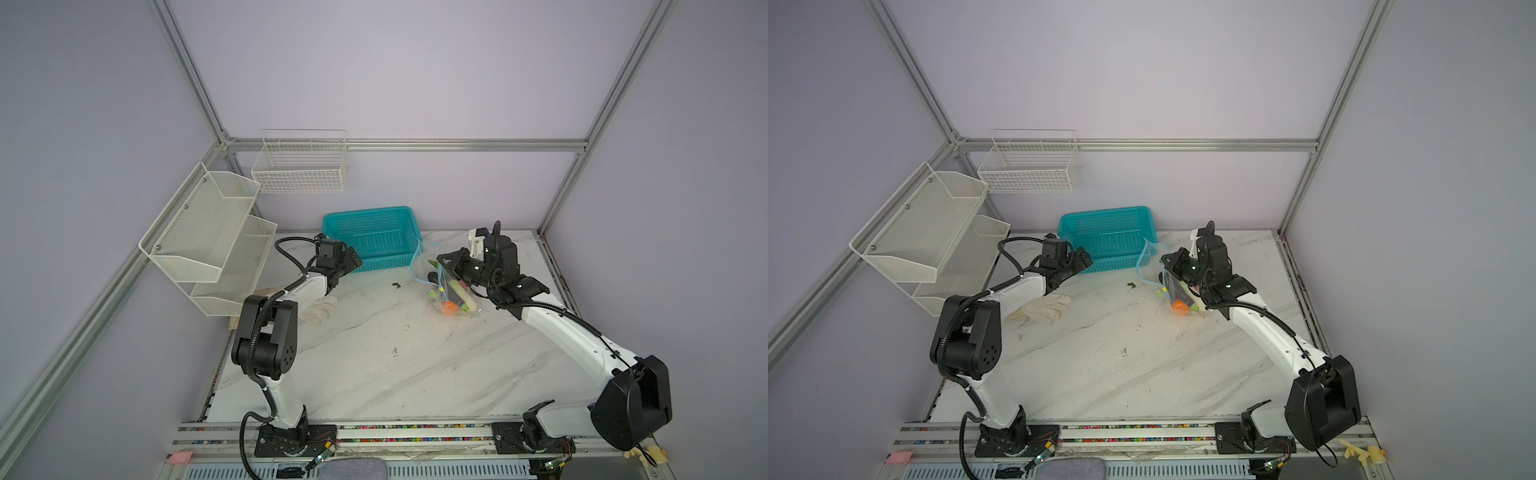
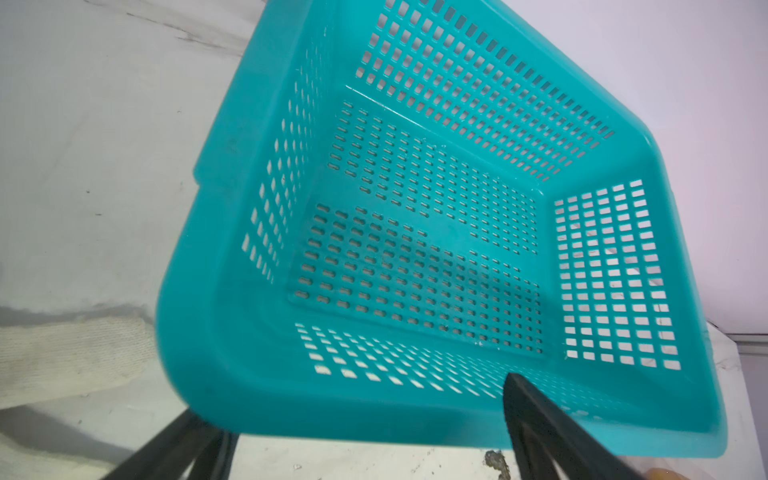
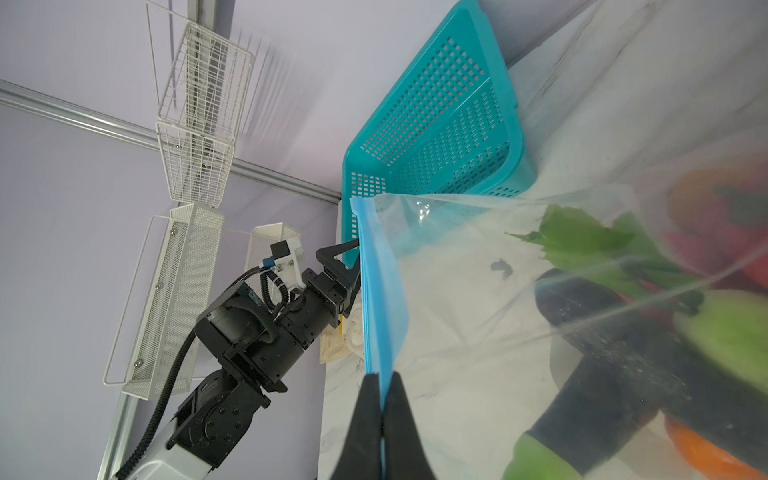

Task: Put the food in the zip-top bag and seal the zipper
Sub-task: 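Withdraw the open left gripper from the bag toward the robot, then reach the left gripper to the zipper while the right gripper lifts the bag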

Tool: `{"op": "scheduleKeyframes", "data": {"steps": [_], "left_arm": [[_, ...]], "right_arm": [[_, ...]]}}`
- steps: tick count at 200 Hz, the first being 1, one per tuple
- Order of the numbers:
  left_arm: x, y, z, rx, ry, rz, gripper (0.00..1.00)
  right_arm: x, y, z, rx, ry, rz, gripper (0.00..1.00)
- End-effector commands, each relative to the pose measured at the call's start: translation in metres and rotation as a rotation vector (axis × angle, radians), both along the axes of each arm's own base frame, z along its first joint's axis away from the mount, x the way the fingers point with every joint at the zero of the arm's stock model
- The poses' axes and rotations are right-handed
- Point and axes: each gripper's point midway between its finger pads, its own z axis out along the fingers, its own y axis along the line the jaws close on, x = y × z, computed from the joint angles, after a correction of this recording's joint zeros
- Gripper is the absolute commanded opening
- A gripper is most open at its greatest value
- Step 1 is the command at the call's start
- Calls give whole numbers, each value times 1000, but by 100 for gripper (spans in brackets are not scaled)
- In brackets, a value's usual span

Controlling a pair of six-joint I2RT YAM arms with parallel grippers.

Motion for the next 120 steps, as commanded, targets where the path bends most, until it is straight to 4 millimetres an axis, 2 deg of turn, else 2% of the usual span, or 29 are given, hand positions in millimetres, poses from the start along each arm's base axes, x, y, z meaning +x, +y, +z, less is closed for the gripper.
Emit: {"op": "scheduleKeyframes", "data": {"steps": [1,29,45,65,72,74,80,120], "left_arm": [[-5,-12,76,-87,-172,-63,96],[-33,-21,99,-141,-182,-128,96],[-51,-34,112,-199,-195,-200,95],[-75,-60,127,-291,-191,-331,94],[-82,-69,124,-320,-171,-367,93],[-89,-71,136,-329,-193,-383,93],[-97,-79,141,-353,-196,-419,93],[-143,-122,163,-462,-183,-584,92]], "right_arm": [[-14,6,18,1,-71,76,0],[-19,11,20,-1,-82,118,0],[-22,12,22,0,-89,134,0],[-25,13,25,1,-97,144,0],[-27,14,26,0,-101,149,0],[-27,14,27,-1,-103,149,0],[-28,15,27,-1,-106,153,0],[-32,24,31,-12,-123,176,0]]}}
